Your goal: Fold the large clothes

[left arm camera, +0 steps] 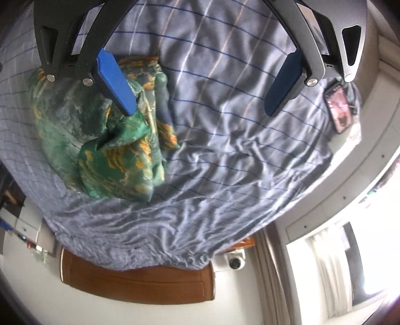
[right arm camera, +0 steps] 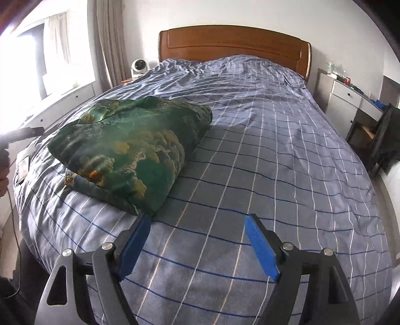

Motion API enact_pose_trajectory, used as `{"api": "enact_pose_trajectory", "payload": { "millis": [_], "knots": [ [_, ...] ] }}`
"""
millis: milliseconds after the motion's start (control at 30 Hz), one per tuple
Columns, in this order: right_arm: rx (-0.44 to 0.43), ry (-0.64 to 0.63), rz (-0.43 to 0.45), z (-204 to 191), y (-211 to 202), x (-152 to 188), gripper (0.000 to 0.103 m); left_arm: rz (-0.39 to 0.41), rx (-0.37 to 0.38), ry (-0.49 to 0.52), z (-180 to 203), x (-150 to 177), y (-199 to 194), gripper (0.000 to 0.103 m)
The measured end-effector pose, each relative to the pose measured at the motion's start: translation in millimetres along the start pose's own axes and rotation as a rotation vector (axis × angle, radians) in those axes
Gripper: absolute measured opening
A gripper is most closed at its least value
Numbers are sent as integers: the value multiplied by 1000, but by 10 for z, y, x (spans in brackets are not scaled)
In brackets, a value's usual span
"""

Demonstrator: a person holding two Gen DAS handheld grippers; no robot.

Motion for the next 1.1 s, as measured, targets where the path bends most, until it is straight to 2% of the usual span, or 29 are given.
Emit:
{"api": "enact_pose_trajectory", "payload": {
  "millis": [233, 533, 600, 667, 700, 767, 833, 867, 900, 967, 1100],
  "knots": [
    [1, -3, -9, -8, 28, -2, 80, -10, -37, 27, 33, -22, 24, 102],
    [1, 0, -21, -18, 52, 19, 80, -7, -39, 29, 37, -36, 33, 102],
    [-2, -1, -26, -22, 61, 24, 80, -9, -20, 17, 10, -74, 47, 102],
    [-8, -5, -35, -26, 71, 27, 80, -18, 53, -25, -60, -135, 71, 102],
    [-13, -7, -35, -29, 68, 27, 80, -29, 134, -67, -116, -180, 100, 102],
    [-33, 0, -25, -26, 46, 16, 80, -74, 336, -143, -185, -258, 200, 102],
    [-64, 25, -15, 0, 28, 1, 80, -134, 584, -198, -155, -329, 339, 102],
    [-79, 40, -13, 16, 26, -7, 80, -152, 638, -208, -126, -355, 396, 102],
    [-90, 52, -13, 25, 31, -13, 80, -175, 689, -208, -63, -387, 482, 102],
    [-109, 73, -23, 36, 68, -23, 80, -218, 737, -193, 83, -434, 686, 102],
    [-172, 102, -43, -10, 148, -82, 80, -374, 760, -222, 344, -337, 1311, 102]
  ]
}}
Point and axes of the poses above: each gripper's, at about its wrist camera, not at the fingertips, and y roughly the way its jaws point, z to its right, x to its underside, the point moved 4 cm from there along y, roughly the way its jaws point, and after that the axes turned 2 degrees about y, right-handed, at the moved point
